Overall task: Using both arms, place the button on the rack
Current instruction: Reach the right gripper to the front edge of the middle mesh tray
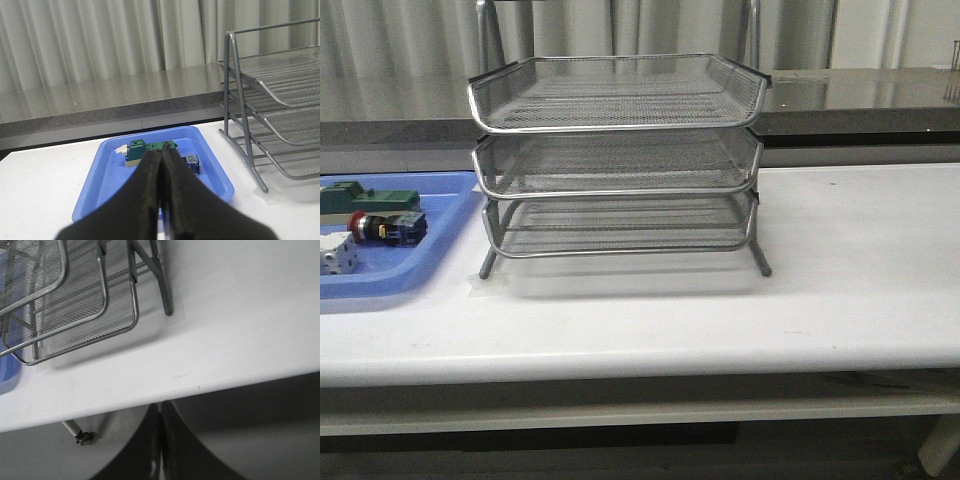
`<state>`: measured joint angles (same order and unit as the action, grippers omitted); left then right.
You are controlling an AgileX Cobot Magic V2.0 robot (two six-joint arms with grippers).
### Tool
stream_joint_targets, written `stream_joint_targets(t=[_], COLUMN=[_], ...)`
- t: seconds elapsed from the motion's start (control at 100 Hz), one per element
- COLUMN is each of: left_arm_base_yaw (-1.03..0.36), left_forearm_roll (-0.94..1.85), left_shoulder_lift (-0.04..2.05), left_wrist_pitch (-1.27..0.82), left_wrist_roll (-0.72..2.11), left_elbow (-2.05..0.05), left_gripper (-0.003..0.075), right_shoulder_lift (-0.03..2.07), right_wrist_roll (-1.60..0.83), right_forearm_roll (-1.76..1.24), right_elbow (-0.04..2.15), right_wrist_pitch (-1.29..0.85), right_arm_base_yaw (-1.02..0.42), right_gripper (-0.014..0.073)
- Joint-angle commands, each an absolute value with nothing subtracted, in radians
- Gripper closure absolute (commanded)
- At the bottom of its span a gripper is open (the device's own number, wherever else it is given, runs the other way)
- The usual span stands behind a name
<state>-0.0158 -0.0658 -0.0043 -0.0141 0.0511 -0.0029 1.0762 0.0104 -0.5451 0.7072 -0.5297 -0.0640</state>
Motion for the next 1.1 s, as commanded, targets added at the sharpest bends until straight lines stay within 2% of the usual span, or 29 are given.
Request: stream_joint_targets(t=[0.0,0.13,0.22,0.29,0.47,0.77,0.9,1.09], left_arm_base_yaw=[-0.015,-0.015,-0.015,-0.015,-0.015,-0.015,-0.015,-0.015], left_forearm_roll=[-0.059,-0.059,-0.059,-0.059,-0.059,-0.059,-0.059,-0.059], left_shoulder_lift=[-0.036,-0.036,-0.036,-0.036,-0.036,-0.036,-0.036,-0.036], left_wrist_pitch=[0.068,0.068,0.068,0.068,0.068,0.068,0.068,0.068], left_wrist_roll=[0.040,0.040,0.040,0.040,0.040,0.040,0.040,0.040], left_elbow=[0.052,0.052,0.052,0.052,0.052,0.052,0.052,0.052], left_gripper=[0.0741,0.0741,0.0741,0.0741,0.0741,0.0741,0.0741,0.0741], right_shoulder_lift=[1.118,1.198,1.239,1.265,1.343,1.545,1.631,1.733], right_wrist_roll=[-0.023,-0.116,-0.199,-0.269,-0.495,-0.898,-0.969,-0.975], right_forearm_roll=[-0.639,-0.787,-0.908,-1.012,-1.333,-1.830,-1.938,-1.937], right_elbow=[0.743,0.743,0.743,0.743,0.751,0.770,0.770,0.816], right_wrist_pitch=[-0.469,-0.467,-0.468,-0.462,-0.479,-0.640,-0.718,-0.782], right_arm_base_yaw=[-0.069,-0.071,-0.071,-0.071,-0.071,-0.071,-0.071,-0.072], right_gripper=[0.0622,0.0489,0.0365,0.0323,0.0323,0.0323,0.0323,0.0323])
